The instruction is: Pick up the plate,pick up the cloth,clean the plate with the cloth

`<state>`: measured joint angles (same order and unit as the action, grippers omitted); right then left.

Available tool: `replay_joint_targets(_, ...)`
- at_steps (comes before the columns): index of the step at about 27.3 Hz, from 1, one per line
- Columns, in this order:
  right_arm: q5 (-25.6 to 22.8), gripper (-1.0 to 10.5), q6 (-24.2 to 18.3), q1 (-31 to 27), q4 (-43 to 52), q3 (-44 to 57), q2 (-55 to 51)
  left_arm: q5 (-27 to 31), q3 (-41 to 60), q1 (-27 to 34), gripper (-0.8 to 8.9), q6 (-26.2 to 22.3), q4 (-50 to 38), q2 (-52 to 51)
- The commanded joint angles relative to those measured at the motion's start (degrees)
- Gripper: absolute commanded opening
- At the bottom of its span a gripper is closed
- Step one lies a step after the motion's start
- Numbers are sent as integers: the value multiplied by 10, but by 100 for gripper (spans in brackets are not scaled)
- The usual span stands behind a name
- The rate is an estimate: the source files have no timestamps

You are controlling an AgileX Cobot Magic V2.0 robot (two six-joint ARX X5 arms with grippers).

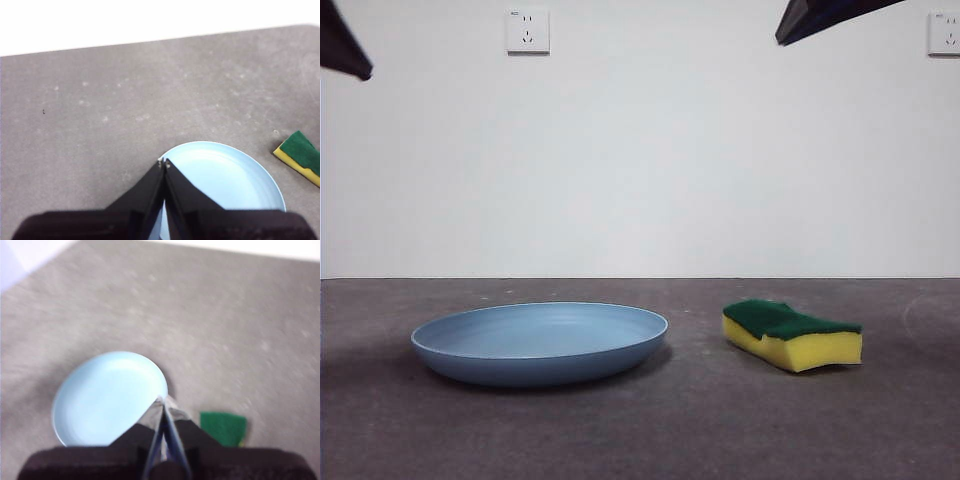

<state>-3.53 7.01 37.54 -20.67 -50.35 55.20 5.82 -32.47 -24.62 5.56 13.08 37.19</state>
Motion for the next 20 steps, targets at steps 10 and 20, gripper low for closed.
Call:
replay_joint_targets(10,-44,-11,-4,42,126,199,-101,-1,144,-1,-1,56,-53,-167)
replay_joint_targets(20,-44,1,-4,42,112,199,-103,-1,144,-1,-1,56,-36,-156)
